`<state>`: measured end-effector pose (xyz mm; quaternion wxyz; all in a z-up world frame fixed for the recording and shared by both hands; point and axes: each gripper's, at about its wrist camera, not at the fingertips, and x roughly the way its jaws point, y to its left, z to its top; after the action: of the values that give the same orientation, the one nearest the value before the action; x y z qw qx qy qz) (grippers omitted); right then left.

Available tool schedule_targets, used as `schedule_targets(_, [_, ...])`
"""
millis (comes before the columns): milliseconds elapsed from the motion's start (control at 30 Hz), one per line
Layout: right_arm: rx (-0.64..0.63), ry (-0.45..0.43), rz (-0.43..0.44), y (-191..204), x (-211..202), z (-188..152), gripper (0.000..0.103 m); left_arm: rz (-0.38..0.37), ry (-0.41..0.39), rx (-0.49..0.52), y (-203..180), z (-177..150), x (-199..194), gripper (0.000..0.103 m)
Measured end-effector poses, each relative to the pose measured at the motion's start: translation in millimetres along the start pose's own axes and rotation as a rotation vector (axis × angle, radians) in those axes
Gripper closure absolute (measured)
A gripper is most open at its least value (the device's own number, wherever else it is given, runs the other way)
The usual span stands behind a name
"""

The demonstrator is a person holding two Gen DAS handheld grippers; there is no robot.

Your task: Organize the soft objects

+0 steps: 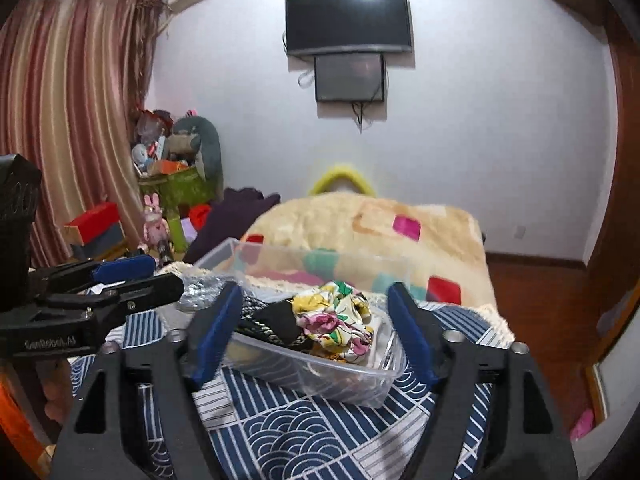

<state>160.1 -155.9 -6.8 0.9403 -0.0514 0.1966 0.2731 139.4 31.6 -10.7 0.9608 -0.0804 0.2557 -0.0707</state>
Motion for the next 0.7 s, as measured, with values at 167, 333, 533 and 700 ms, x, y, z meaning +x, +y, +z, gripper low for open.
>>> schedule_targets(167, [-0.016,-0.064,0.003,8,-22,1,0.026,0.04,-0.075,0.052,-10,-4,-32,0.032])
schedule_targets(333, [0.002,-0.117,0.028,11,-42,1,0.017,0.066,-0.133,0.079,-19,-9,-61,0.015])
schedule_targets(533, [0.01,-0.14,0.019,14,-55,-10,0.008,0.082,-0.191,0.08,-24,-20,-87,0.006])
schedule_targets(700, [0.041,-0.147,0.03,13,-55,-19,0.005,0.077,-0.212,0.089,-27,-31,-95,0.004])
